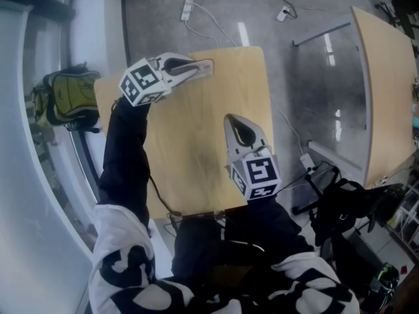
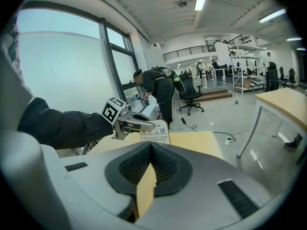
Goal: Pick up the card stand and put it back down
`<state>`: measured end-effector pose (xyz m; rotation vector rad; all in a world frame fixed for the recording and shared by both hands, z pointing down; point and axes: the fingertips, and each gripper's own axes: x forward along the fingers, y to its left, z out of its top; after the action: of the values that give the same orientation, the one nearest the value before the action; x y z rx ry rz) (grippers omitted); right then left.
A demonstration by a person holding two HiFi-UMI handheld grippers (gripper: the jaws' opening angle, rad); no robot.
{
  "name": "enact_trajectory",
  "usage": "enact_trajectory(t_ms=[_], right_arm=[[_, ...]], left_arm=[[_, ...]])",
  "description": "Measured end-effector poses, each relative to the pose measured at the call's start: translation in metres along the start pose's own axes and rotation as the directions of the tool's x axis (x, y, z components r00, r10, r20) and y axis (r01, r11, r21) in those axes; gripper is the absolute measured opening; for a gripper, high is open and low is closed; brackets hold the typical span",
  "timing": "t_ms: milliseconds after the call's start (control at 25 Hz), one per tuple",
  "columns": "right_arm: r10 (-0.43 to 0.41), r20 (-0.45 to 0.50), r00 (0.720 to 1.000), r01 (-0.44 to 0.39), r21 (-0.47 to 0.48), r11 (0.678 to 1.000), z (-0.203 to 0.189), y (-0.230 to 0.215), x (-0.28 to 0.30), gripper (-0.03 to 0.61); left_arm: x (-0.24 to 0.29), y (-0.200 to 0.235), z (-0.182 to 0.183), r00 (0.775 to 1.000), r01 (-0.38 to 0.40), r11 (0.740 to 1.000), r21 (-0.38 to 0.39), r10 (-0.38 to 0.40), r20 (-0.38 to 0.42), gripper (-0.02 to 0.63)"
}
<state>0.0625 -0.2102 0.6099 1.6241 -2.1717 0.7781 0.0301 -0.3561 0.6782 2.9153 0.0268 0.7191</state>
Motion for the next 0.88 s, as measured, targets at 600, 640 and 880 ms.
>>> enact_trajectory(t_ms=[600, 640, 880], right_arm=[[0.038, 0.023, 0.999, -0.038, -0.017, 0.999, -0.011, 0.012, -0.044, 0.019], [0.037, 0.024, 0.999, -0.036, -0.017, 0.999, -0.011, 0.012, -0.048, 0.02], [0.038, 0.044, 0.998, -0.037, -0.017, 0.999, -0.006, 0.015, -0.077, 0.02]], left_arm=[[-0.054, 0.005, 0.024, 0.981, -0.185, 0.983, -0.017, 0.186, 0.048, 0.043], [-0.059, 0.004, 0.027, 0.979, -0.197, 0.98, -0.02, 0.198, 0.055, 0.043], [-0.083, -0.02, 0.049, 0.954, -0.281, 0.959, -0.035, 0.283, 0.1, 0.043]])
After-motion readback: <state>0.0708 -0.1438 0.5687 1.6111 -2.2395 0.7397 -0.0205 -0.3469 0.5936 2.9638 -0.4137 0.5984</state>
